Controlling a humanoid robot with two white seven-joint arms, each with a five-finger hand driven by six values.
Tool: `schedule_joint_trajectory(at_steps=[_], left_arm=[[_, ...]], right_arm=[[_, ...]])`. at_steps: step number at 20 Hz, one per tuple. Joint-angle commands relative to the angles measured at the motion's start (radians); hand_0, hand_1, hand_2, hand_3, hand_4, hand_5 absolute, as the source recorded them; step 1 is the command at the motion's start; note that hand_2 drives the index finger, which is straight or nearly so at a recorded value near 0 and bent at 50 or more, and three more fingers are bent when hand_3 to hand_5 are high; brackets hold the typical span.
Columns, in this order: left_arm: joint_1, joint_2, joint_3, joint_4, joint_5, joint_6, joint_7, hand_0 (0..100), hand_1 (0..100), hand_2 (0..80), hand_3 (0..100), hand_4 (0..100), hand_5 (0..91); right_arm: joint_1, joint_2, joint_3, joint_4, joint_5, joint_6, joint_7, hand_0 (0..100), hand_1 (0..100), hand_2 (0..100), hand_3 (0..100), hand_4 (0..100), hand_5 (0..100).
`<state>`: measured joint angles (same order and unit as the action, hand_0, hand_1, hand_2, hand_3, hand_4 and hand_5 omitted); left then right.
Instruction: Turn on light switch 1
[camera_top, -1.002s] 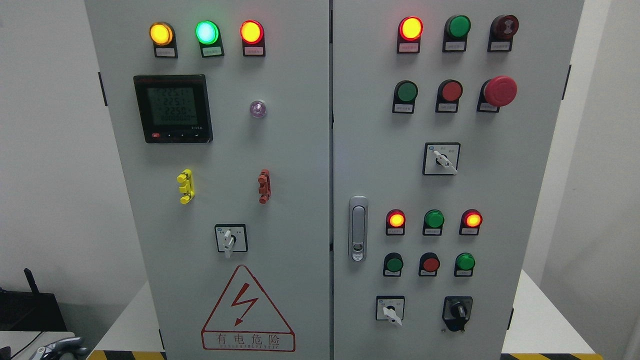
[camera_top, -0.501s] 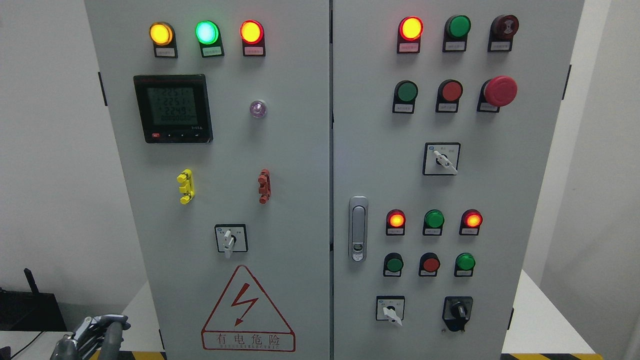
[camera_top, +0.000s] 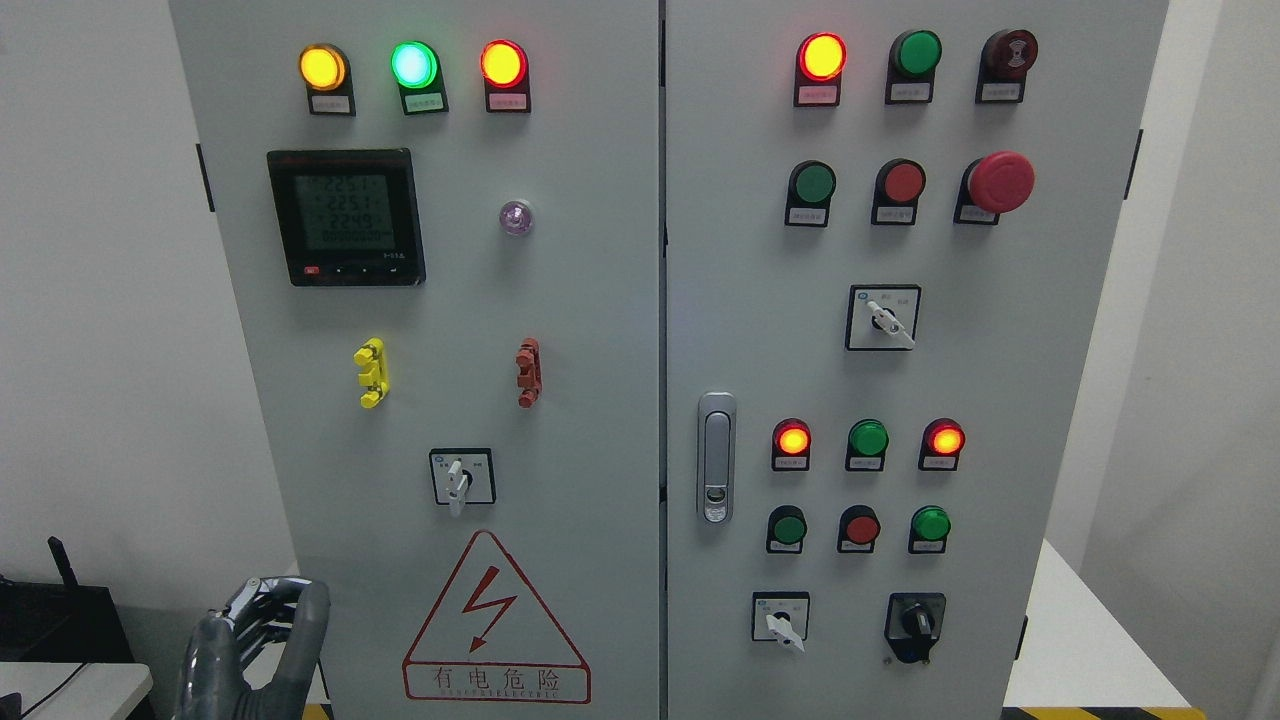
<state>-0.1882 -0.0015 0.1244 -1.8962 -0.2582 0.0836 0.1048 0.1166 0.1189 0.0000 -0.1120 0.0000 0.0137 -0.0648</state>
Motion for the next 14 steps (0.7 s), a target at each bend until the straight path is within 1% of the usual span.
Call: schedule_joint_trajectory(at_steps=[1,4,7,9,10,12,14], left_arm=[[-0.042,-0.066,-0.092,-0.032,-0.059,0.035,0.010,22,33,52.7,66,72,63.6],[-0.073,-0.071,-0.117,-0.034,-0.061,0.100,0.073,22,34,53.9,68,72,64.3],[-0.088,-0.072,-0.138,-0.034,-0.061,0.157,0.110,22,36,54.8,69,73,65.1],[-0.103,-0.074,-0.144,-0.032,-0.073,0.189,0.116,22,37,56.0,70,74,65.3],[-0.111,-0.077,-0.144,-0.032,-0.092,0.200,0.116,22,38,56.4,70,74,65.3],[-0.114,-0.078,-0.146,-0.032,-0.113,0.203,0.116,21,39,56.7,71,75,65.7],[-0.114,-0.078,-0.158,-0.032,-0.116,0.208,0.118,20,40,56.8,71,75,66.3]], right_arm=[[0.000,-0.001,0.017,0.000,-0.025,0.000,0.000,12,39,0,0,0,0],[0.000,0.001,0.017,0.000,-0.025,0.000,0.000,12,39,0,0,0,0],[0.000,-0.001,0.017,0.000,-0.025,0.000,0.000,12,39,0,0,0,0],[0.000,-0.001,0.017,0.000,-0.025,0.000,0.000,12,39,0,0,0,0],[0.000,-0.001,0.017,0.000,-0.025,0.000,0.000,12,39,0,0,0,0],[0.000,-0.001,0.017,0.000,-0.025,0.000,0.000,12,39,0,0,0,0],[0.000,0.001,0.017,0.000,-0.025,0.000,0.000,12,39,0,0,0,0]])
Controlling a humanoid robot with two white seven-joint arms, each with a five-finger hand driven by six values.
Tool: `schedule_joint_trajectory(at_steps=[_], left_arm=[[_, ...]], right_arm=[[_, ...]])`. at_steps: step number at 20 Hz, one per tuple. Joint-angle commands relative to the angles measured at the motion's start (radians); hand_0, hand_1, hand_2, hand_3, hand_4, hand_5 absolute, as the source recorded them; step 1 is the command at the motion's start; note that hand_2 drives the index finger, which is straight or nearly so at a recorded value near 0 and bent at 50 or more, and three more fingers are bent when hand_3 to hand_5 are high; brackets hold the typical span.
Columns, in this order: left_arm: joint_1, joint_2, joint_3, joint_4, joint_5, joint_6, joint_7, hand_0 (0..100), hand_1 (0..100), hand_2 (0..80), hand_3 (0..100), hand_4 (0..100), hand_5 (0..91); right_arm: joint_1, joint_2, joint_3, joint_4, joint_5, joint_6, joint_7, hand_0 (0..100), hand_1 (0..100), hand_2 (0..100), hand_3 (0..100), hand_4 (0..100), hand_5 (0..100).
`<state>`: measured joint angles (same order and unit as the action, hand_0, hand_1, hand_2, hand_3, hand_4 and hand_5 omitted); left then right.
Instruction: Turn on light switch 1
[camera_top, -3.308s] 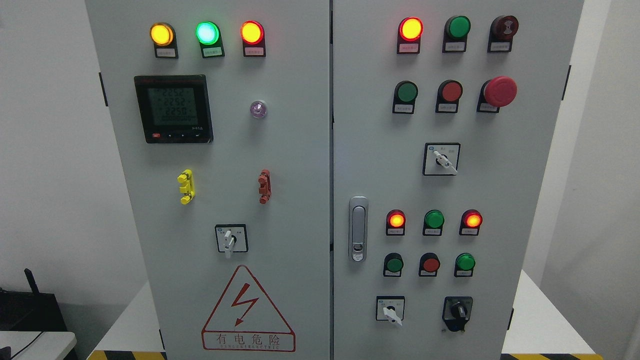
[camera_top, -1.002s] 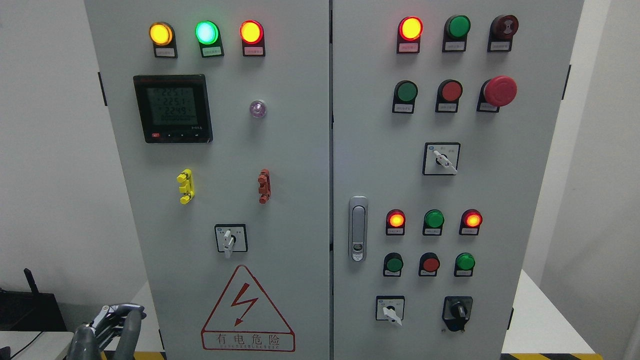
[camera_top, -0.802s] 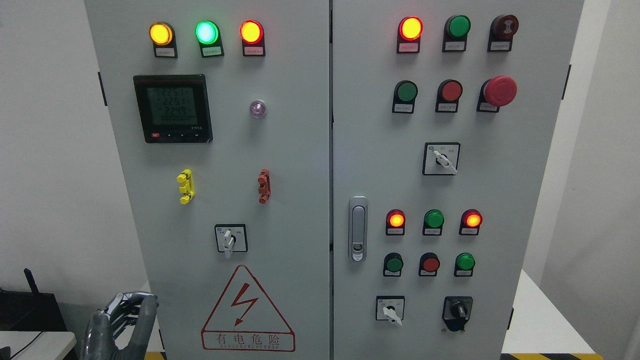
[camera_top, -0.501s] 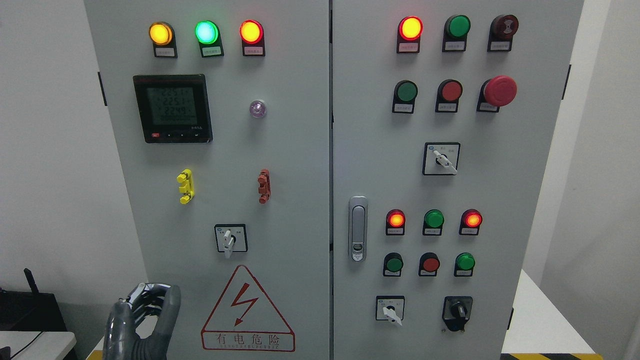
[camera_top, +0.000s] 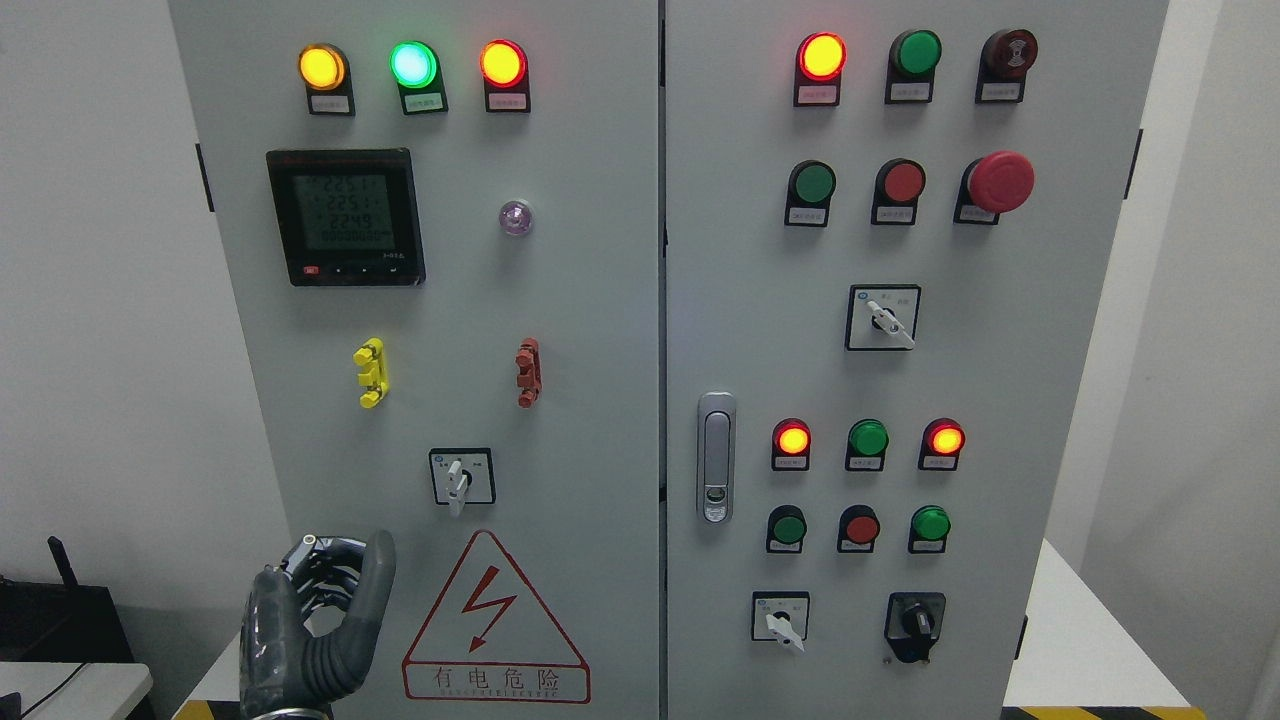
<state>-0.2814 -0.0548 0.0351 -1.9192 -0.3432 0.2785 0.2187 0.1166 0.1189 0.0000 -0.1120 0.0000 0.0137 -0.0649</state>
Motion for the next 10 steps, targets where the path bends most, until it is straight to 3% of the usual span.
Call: schedule_joint_trajectory(at_steps=[1,10], left_arm=[[-0.021,-0.027,-0.070,-0.009,-0.031,0.022,0.005,20,41,56.8,71,75,66.5],[-0.028,-0.030,-0.090,-0.004,-0.031,0.077,0.079,17,46,55.7,72,75,66.7]], right_arm=[[0.000,-0.001,0.017,0.000,-0.025,0.000,0.000,12,39,0,0,0,0],[0.000,-0.001,0.017,0.000,-0.025,0.000,0.000,12,39,0,0,0,0]])
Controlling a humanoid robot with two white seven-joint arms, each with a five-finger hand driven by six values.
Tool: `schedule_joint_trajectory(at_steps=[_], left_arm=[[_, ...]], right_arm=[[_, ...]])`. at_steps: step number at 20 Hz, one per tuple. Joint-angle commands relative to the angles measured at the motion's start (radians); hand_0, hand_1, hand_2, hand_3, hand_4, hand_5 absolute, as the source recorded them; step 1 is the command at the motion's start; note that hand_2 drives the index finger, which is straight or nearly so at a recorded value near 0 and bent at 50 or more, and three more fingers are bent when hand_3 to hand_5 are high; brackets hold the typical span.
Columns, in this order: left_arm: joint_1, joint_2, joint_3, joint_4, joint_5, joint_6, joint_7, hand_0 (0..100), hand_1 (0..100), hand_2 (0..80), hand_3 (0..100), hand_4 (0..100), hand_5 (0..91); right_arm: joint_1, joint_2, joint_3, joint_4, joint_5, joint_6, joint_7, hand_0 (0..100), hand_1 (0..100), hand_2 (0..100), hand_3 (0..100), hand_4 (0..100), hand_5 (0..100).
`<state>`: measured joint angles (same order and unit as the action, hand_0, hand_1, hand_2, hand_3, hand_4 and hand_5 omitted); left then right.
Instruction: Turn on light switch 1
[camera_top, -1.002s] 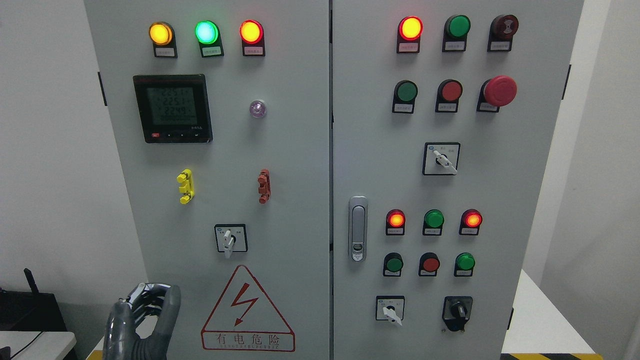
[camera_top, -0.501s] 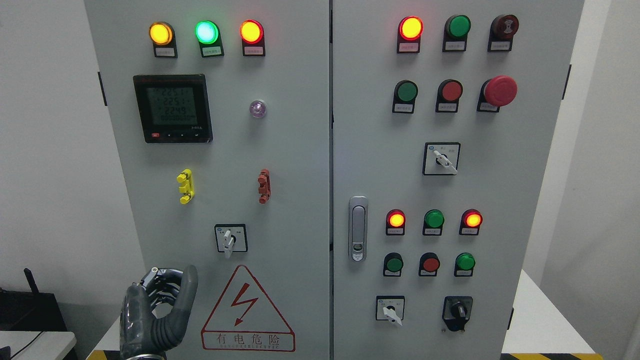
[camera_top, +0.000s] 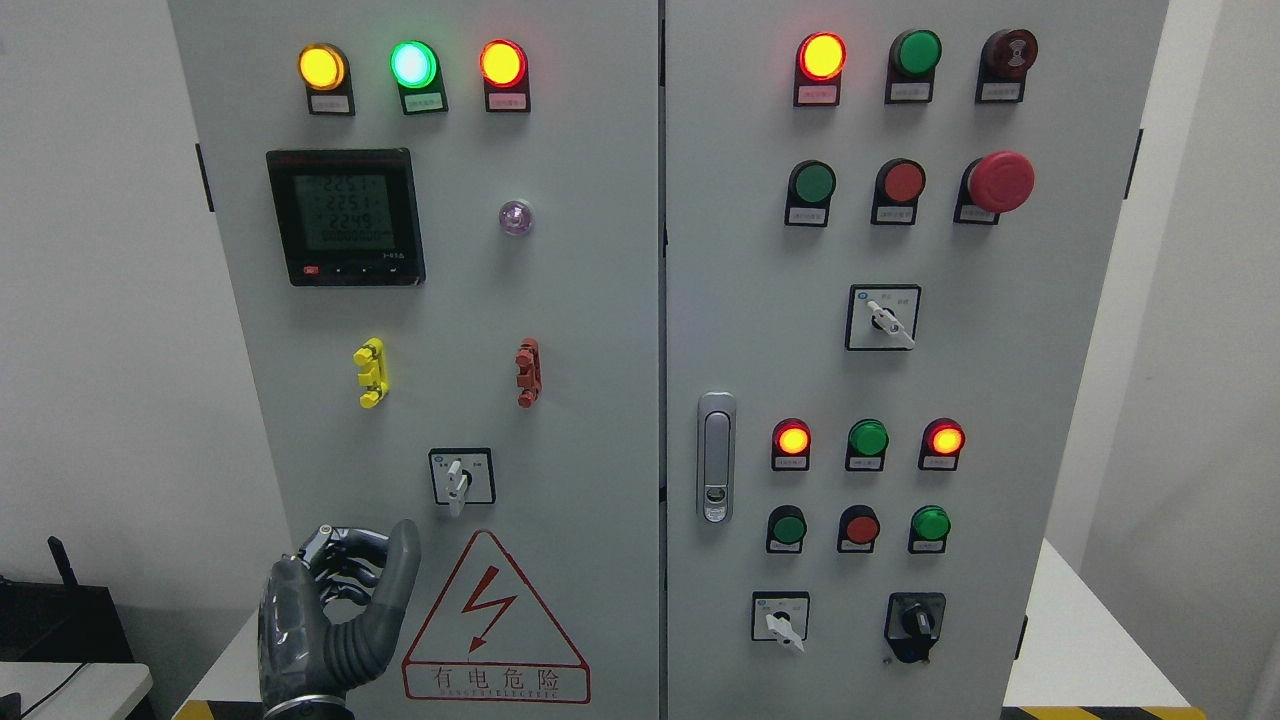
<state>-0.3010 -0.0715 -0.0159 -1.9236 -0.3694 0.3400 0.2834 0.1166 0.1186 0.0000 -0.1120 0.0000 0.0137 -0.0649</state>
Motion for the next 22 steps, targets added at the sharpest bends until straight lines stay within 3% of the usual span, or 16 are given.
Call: schedule_joint_trajectory(at_steps=[1,14,22], left_arm=[[-0.013,-0.013,-0.039,0.000,-0.005,0.034,0.020,17,46,55.5,71,75,66.7],[-0.050,-0.030,-0.045,0.005,0.004,0.119,0.056,16,50,55.3,71,75,67.2],[-0.061,-0.030,-0.047,0.012,0.010,0.122,0.069,18,52,55.3,71,76,68.2]], right_arm=[[0.000,-0.001,0.017,0.000,-0.025,0.000,0.000,12,39,0,0,0,0],[0.000,-0.001,0.017,0.000,-0.025,0.000,0.000,12,39,0,0,0,0],[0.000,-0.001,0.017,0.000,-0.025,0.000,0.000,12,39,0,0,0,0]])
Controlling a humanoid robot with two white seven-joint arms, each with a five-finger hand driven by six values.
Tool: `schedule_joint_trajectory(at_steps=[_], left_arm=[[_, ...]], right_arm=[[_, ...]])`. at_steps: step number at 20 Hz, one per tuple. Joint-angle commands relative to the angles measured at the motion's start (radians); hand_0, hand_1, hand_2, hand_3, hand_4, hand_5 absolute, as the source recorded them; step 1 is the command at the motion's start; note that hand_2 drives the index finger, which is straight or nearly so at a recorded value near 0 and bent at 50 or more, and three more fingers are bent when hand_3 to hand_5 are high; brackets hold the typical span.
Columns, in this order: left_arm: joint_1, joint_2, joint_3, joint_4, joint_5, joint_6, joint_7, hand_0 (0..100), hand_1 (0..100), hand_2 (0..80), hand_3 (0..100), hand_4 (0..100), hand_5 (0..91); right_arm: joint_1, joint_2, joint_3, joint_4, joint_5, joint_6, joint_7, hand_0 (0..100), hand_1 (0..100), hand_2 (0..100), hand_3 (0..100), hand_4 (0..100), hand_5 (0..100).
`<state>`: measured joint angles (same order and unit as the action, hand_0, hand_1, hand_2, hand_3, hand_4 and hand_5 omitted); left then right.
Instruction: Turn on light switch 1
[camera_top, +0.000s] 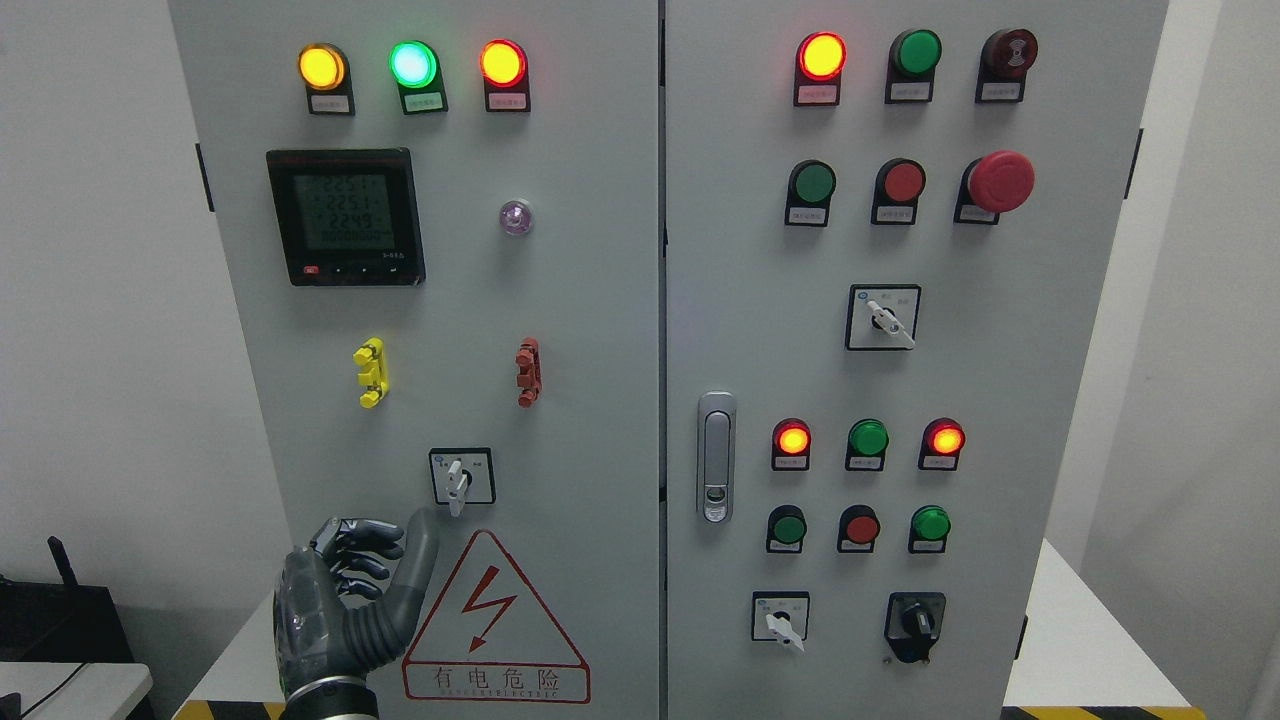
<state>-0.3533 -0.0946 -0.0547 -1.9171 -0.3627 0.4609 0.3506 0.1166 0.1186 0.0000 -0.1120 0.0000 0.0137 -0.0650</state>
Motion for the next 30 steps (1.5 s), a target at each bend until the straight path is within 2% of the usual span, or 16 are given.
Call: schedule_joint_trajectory(at_steps=[1,5,8,14,24,30], left_arm=[[-0.009,-0.007,-0.008,0.007,0.005,0.001,0.002,18,52,55.3,72,76,68.3],[-0.010,-0.007,-0.019,0.017,0.042,0.001,0.002,18,52,55.4,72,76,68.7],[-0.010,-0.007,-0.023,0.032,0.045,0.002,0.024,19,53,55.4,72,76,69.1],[-0.062,-0.008,-0.051,0.067,0.050,0.035,0.027,19,53,55.6,73,76,69.2],[-0.078,-0.008,-0.053,0.079,0.051,0.064,0.034,19,54,55.6,73,77,69.5],[-0.090,-0.011,-0.053,0.079,0.087,0.073,0.059,19,54,55.8,73,77,69.6]], right_arm=[[0.000,0.001,0.017,0.000,-0.025,0.000,0.001,12,39,0,0,0,0],[0.000,0.000,0.017,0.000,-0.025,0.000,0.001,12,39,0,0,0,0],[0.000,0.000,0.017,0.000,-0.025,0.000,0.001,12,39,0,0,0,0],[0.000,0.000,0.017,0.000,-0.025,0.000,0.001,12,39,0,0,0,0],[0.000,0.000,0.017,0.000,-0.025,0.000,0.001,12,39,0,0,0,0],[0.000,0.001,0.017,0.000,-0.025,0.000,0.001,12,39,0,0,0,0]])
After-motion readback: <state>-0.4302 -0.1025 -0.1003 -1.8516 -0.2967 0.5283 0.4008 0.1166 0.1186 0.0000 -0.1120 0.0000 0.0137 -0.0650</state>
